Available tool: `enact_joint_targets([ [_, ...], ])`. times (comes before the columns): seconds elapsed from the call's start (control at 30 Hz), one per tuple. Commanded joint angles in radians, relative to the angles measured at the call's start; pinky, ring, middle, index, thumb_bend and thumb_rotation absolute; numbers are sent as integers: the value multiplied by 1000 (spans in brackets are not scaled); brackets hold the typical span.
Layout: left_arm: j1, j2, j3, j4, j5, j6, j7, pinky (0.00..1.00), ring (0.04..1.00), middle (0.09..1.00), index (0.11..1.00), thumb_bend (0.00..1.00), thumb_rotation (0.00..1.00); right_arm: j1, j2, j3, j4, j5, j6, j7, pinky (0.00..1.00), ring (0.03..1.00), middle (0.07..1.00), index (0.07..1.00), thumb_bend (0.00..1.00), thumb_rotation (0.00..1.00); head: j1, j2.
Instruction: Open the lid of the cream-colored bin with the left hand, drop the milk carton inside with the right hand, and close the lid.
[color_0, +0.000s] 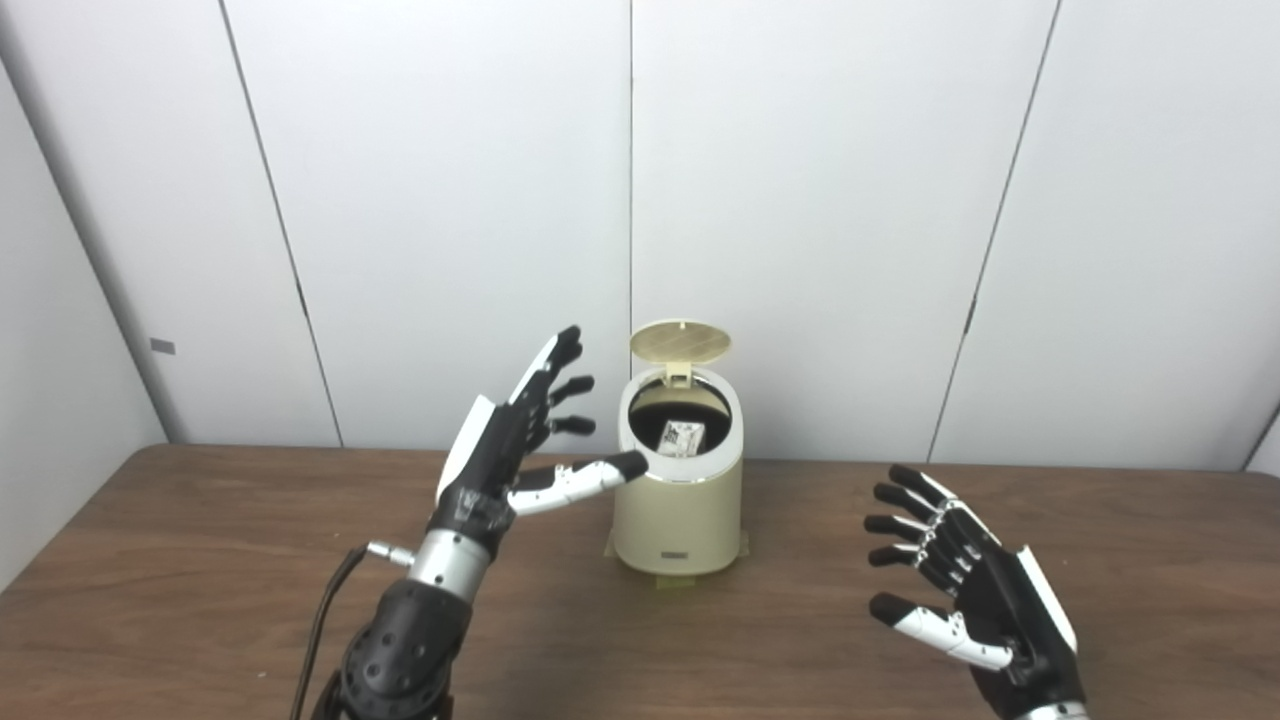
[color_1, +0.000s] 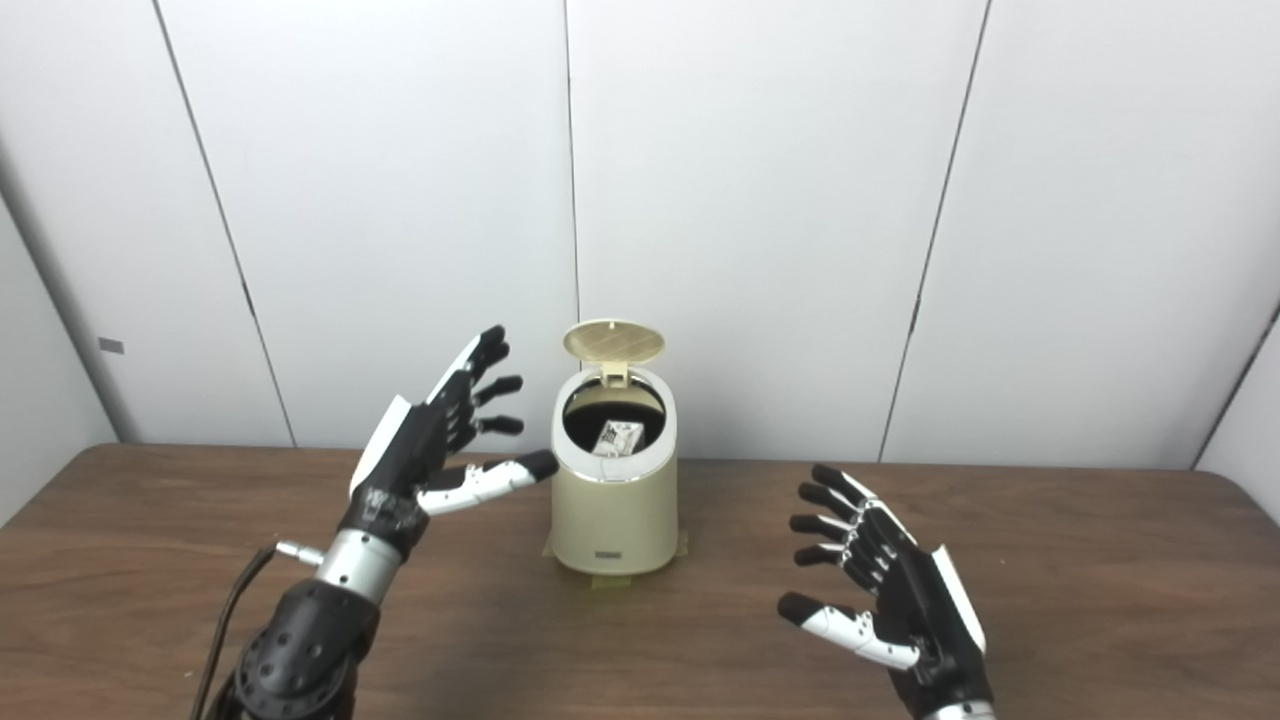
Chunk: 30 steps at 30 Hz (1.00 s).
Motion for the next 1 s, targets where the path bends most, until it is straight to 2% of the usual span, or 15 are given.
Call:
enact_joint_targets([
  [0.0,-100,23,-5,23,35,9,3,727,915,987,1000,958,347,-30,-6,-8,-34,13,-32,4,590,723,810,824,790,345,0,3],
  [0.13,-205,51,-31,107,92,10,7,720,894,966,1000,960,355,-27,1,-2,-43,2,-33,0,588,724,813,829,782,341,-10,0],
  [0.3,-316,82,-72,204,176,49,4,802,936,985,1000,958,364,-21,9,4,-69,-8,-14,-6,571,716,808,823,777,348,-11,2],
  [0.4,-369,100,-98,249,222,60,-2,806,935,984,1000,957,387,-19,15,6,-75,-7,-10,-6,552,715,809,826,754,322,-11,2],
  [0.53,-419,117,-128,275,259,79,-21,808,931,987,1000,969,377,-20,18,8,-76,0,-8,1,554,714,803,826,762,335,-12,-1],
  [0.67,-441,139,-163,284,301,79,-47,827,946,979,1000,966,352,-21,25,9,-75,-4,-10,-6,549,709,793,818,762,332,-15,-2],
  [0.77,-442,152,-181,276,311,83,-78,815,950,961,951,964,363,-22,39,5,-75,-25,-7,-27,533,687,786,804,754,339,-23,-3],
  [0.97,-436,181,-202,257,283,37,-171,801,894,879,837,977,379,-21,64,11,-104,-56,27,-45,522,670,781,790,755,333,-55,10],
])
